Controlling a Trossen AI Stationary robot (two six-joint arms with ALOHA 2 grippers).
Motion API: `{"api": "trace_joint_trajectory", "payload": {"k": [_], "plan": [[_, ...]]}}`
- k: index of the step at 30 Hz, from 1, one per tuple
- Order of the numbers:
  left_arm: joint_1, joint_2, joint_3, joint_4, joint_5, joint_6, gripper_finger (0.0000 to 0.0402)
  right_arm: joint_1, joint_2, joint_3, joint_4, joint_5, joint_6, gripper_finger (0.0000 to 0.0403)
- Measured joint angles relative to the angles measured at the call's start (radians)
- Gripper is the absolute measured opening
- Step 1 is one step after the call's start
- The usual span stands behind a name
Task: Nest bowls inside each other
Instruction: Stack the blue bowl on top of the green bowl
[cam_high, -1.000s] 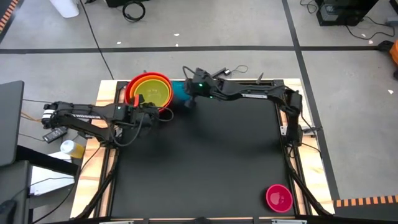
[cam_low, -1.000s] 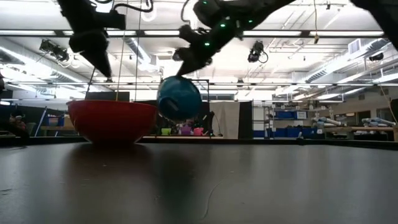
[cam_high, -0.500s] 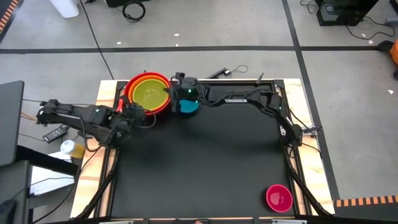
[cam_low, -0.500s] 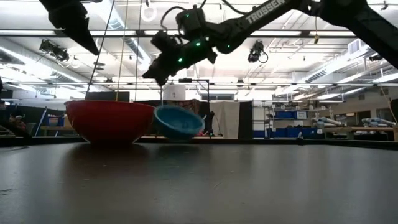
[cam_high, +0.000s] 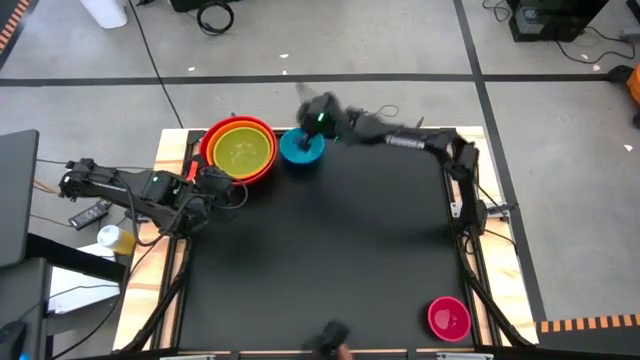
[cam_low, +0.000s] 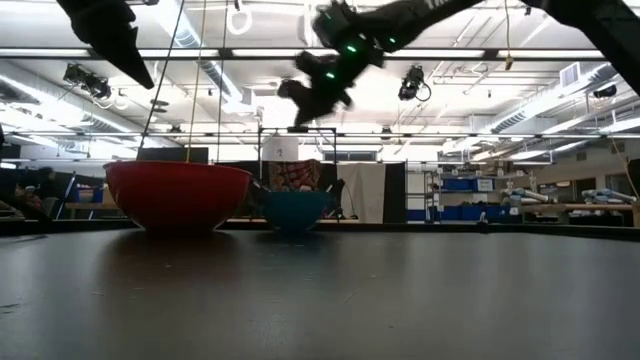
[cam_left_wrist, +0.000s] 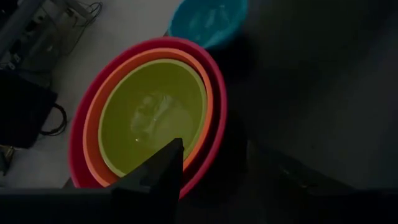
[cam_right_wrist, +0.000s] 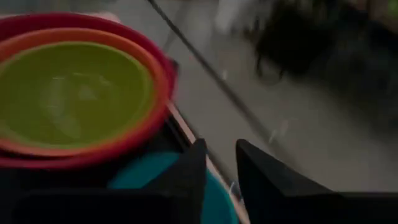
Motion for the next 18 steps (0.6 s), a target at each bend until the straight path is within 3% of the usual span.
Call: {"api": "trace_joint_trajectory", "payload": {"k": [4,7,13,18], "plan": [[0.000,0.000,0.000,0.003,-0.003,-0.004,0.0181,-0.136,-0.010,0.000,-0.159,-0.195,0.225,0.0136],[0.000,0.000,0.000,0.009,-0.022,-0.004,0.0181,-0.188,0.030,0.000,-0.226,-0.291,0.292,0.0159],[0.001,0.001,-0.001,0.031,-0.043,0.000,0.0181,-0.185,0.151,-0.003,-0.222,-0.393,0.312,0.0200],[0.001,0.001,-0.001,0.031,-0.043,0.001,0.0181,-0.183,0.189,-0.002,-0.203,-0.381,0.328,0.0235]]}}
